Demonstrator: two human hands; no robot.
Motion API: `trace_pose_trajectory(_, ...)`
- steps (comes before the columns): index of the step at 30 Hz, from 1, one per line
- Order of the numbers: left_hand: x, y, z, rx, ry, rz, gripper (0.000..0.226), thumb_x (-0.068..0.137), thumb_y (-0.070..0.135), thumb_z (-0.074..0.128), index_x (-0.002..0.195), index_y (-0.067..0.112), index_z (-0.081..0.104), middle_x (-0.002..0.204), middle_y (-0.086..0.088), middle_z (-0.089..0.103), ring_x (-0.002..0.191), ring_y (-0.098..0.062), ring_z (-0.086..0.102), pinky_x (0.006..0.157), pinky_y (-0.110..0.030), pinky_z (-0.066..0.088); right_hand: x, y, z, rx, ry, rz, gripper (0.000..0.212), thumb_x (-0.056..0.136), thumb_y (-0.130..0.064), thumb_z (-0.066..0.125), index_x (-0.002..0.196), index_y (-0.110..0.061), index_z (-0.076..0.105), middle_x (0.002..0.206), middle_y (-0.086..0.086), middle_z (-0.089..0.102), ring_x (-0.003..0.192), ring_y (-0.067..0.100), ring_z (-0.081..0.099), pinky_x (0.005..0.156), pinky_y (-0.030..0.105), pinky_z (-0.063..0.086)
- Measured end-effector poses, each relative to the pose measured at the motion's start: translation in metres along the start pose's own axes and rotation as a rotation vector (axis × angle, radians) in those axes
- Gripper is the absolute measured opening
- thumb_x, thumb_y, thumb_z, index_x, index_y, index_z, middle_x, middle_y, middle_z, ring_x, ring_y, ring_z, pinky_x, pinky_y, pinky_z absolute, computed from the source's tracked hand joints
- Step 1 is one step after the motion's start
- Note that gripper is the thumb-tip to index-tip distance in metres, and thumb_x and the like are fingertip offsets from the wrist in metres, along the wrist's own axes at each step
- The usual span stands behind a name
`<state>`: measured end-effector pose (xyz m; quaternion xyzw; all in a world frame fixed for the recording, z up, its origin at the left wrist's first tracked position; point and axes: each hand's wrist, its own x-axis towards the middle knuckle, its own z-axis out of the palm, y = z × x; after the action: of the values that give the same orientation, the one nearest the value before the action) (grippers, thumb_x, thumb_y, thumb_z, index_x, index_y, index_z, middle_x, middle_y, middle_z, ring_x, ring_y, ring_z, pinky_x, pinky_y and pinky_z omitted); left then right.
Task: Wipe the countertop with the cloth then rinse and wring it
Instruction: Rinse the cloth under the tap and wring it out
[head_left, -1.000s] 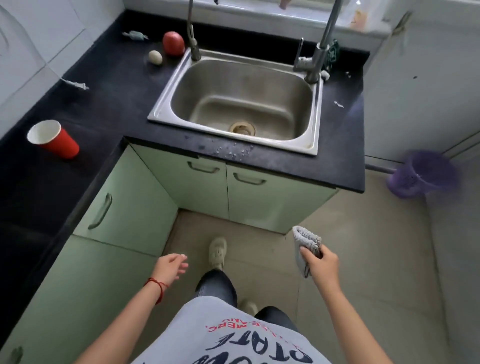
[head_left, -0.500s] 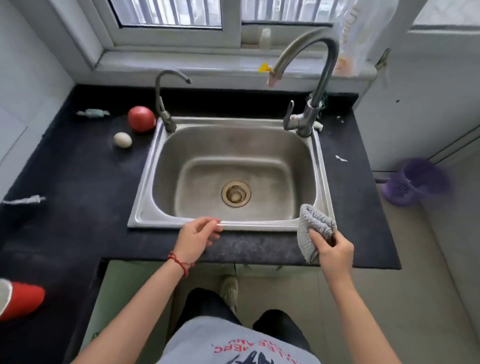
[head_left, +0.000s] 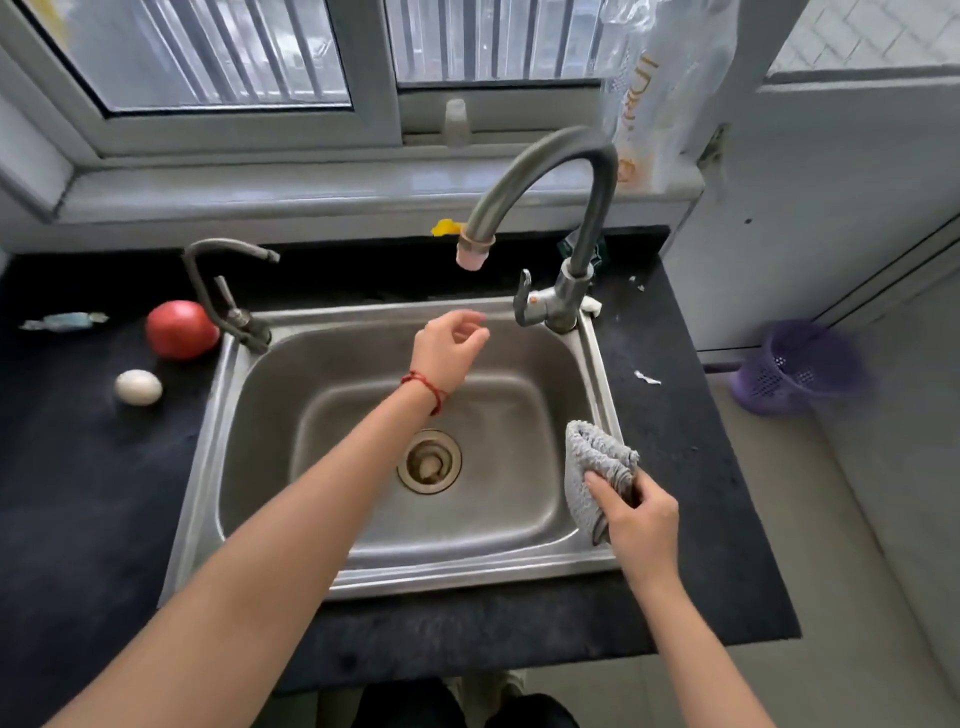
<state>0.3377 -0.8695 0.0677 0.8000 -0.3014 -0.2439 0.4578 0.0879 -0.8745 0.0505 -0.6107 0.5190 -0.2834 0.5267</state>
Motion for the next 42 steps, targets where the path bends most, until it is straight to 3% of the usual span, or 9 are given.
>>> trace_pose_trajectory(6,0.06,0.023,0.031,-0.004,-0.047,0.048,0.048,0.079,0.022,0.069,0.124,0.012,0.056,0.119,-0.01,0.064,0.099,-0.022,0.063,0.095,-0.031,0.048,0.021,0.0,0.013,-0.01,-0.02,0.045,0.02,0.077,-0.009,0.07,0.076,-0.028,0.064,0.077,-0.004,0.07,0.074,0.013,0.066,0.073,0.031,0.052)
trace_pose_trajectory(11,0.075,0.028,0.045,0.044,-0.062,0.128,0.029,0.079,0.021,0.069,0.104,0.008,0.067,0.085,-0.001,0.062,0.077,-0.013,0.059,0.082,-0.027,0.052,0.031,-0.001,0.021,-0.007,-0.036,0.064,0.025,0.077,-0.009,0.07,0.074,-0.033,0.063,0.076,-0.007,0.07,0.071,0.007,0.065,0.072,0.027,0.052)
trace_pose_trajectory(17,0.078,0.016,0.044,0.043,-0.033,0.169,0.023,0.079,0.021,0.069,0.096,0.006,0.07,0.08,-0.001,0.064,0.075,-0.011,0.062,0.076,-0.013,0.049,0.04,0.001,0.021,-0.029,-0.023,0.074,0.02,0.076,-0.008,0.071,0.074,-0.027,0.066,0.065,-0.014,0.067,0.062,-0.007,0.061,0.064,0.014,0.048)
trace_pose_trajectory(21,0.079,0.007,0.042,-0.004,-0.032,0.156,0.02,0.079,0.018,0.069,0.093,0.004,0.069,0.081,-0.003,0.064,0.064,0.01,0.059,0.066,0.004,0.043,0.044,0.001,0.021,-0.037,-0.025,0.071,0.027,0.076,-0.008,0.071,0.069,-0.033,0.063,0.061,-0.022,0.069,0.063,-0.008,0.061,0.062,0.01,0.047)
trace_pose_trajectory(28,0.08,-0.001,0.041,-0.022,-0.042,0.16,0.019,0.08,0.016,0.068,0.093,0.003,0.069,0.086,-0.005,0.065,0.077,-0.012,0.063,0.066,0.004,0.043,0.049,-0.001,0.027,-0.037,-0.035,0.057,0.026,0.076,-0.008,0.071,0.066,-0.03,0.061,0.066,-0.007,0.065,0.058,-0.006,0.058,0.058,0.012,0.046)
trace_pose_trajectory(34,0.071,-0.002,0.027,-0.051,-0.166,0.097,0.05,0.076,0.019,0.073,0.123,0.01,0.057,0.113,-0.01,0.066,0.099,-0.012,0.061,0.095,-0.024,0.048,0.054,-0.004,0.04,-0.022,-0.105,0.06,0.01,0.078,-0.009,0.069,0.087,-0.014,0.068,0.074,-0.01,0.066,0.064,-0.011,0.06,0.061,0.005,0.046)
trace_pose_trajectory(36,0.061,-0.009,0.013,-0.036,-0.192,0.052,0.057,0.076,0.021,0.072,0.129,0.012,0.051,0.116,-0.007,0.064,0.104,-0.012,0.06,0.097,-0.025,0.045,0.058,-0.006,0.047,-0.031,-0.131,0.071,0.012,0.079,-0.013,0.069,0.09,-0.015,0.067,0.076,-0.01,0.066,0.067,-0.007,0.061,0.061,0.006,0.046)
trace_pose_trajectory(40,0.038,-0.042,-0.012,-0.006,-0.121,-0.075,0.024,0.085,0.024,0.062,0.106,0.012,0.067,0.101,-0.009,0.072,0.091,-0.013,0.064,0.091,-0.033,0.052,0.07,-0.012,0.071,-0.038,-0.199,0.114,0.01,0.079,-0.016,0.069,0.085,-0.021,0.062,0.089,0.001,0.063,0.082,0.014,0.062,0.073,0.023,0.049)
trace_pose_trajectory(42,0.023,-0.056,-0.018,-0.138,-0.142,-0.198,0.015,0.09,0.024,0.055,0.092,0.017,0.068,0.089,-0.005,0.071,0.085,-0.016,0.066,0.088,-0.042,0.053,0.076,-0.02,0.087,0.045,-0.279,0.173,0.012,0.08,-0.012,0.067,0.09,-0.018,0.065,0.087,0.002,0.066,0.081,0.012,0.063,0.073,0.024,0.052)
